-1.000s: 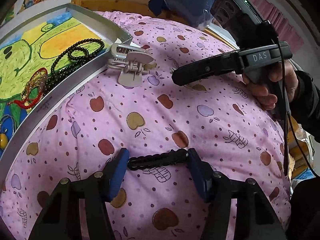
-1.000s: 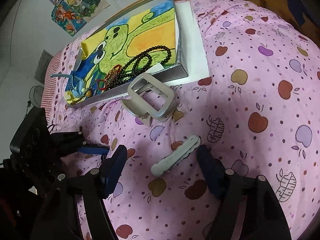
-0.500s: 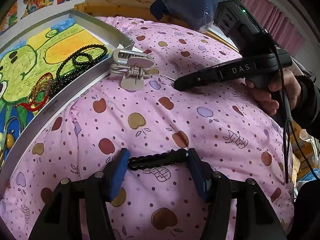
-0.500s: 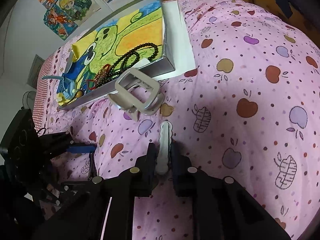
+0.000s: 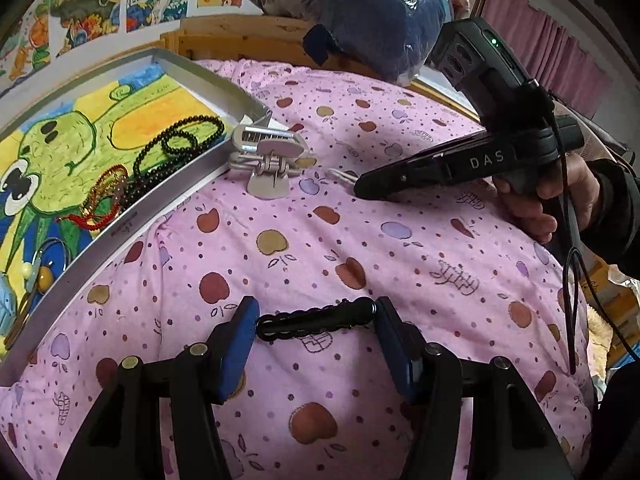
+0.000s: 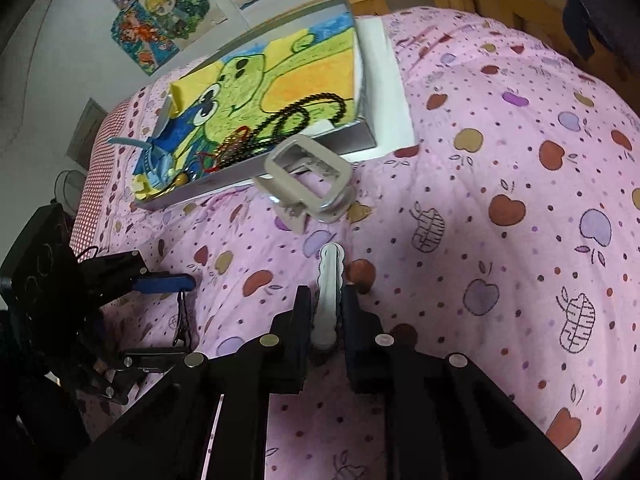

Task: Organize jewelry
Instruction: 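Carry the hair tie with the left tool to the tray while the right tool carries the white clip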

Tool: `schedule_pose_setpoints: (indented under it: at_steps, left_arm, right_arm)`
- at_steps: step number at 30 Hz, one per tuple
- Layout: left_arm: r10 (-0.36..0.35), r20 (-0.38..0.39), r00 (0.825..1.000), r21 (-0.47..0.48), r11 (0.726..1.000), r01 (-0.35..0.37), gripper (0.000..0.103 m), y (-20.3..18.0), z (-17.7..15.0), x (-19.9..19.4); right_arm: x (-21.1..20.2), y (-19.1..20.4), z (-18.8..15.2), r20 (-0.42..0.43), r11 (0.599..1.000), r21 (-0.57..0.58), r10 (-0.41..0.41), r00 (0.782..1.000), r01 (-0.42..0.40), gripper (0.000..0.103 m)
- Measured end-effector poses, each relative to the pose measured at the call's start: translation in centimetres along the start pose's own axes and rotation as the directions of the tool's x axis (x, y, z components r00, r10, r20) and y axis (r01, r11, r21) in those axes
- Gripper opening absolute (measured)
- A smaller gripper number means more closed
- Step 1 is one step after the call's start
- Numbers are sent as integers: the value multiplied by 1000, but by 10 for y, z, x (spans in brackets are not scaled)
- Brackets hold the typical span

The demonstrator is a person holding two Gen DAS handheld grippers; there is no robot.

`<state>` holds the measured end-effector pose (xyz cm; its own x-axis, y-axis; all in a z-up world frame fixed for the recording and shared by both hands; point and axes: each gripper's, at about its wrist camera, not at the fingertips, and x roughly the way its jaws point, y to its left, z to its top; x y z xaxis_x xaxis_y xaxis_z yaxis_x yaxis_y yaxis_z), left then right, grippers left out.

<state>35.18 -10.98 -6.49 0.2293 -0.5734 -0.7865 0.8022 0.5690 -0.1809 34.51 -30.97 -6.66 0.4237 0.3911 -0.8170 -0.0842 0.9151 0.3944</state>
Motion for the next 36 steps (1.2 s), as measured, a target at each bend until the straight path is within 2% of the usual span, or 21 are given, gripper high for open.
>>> schedule_pose_setpoints:
  at_steps: [9, 15, 19, 26, 30, 36]
  left_arm:
    - [31, 89, 996, -40, 999, -27, 57, 1, 2, -24]
    - [90, 136, 987, -116, 990, -74, 57, 22, 10, -44]
    - [162, 155, 975, -195, 972, -131, 57, 53, 17, -54]
    - [299, 180, 937, -300, 924, -237, 57, 116, 34, -62]
    - [338, 167, 926, -348, 899, -266, 57, 144, 40, -58]
    - [364, 137, 921, -414, 866, -280, 57, 183, 47, -46]
  right_arm:
    - [-15, 19, 2, 61, 995, -90, 43, 997, -37, 14]
    - [-18, 43, 26, 100, 984, -167, 82, 992, -64, 14]
    - [-8, 64, 57, 128, 972, -222, 103, 986, -73, 14]
    - [28, 103, 118, 144, 955, -286, 118, 983, -73, 14]
    - [51, 117, 147, 139, 955, -287, 115, 984, -71, 14]
    - [87, 122, 172, 104, 968, -242, 96, 990, -69, 14]
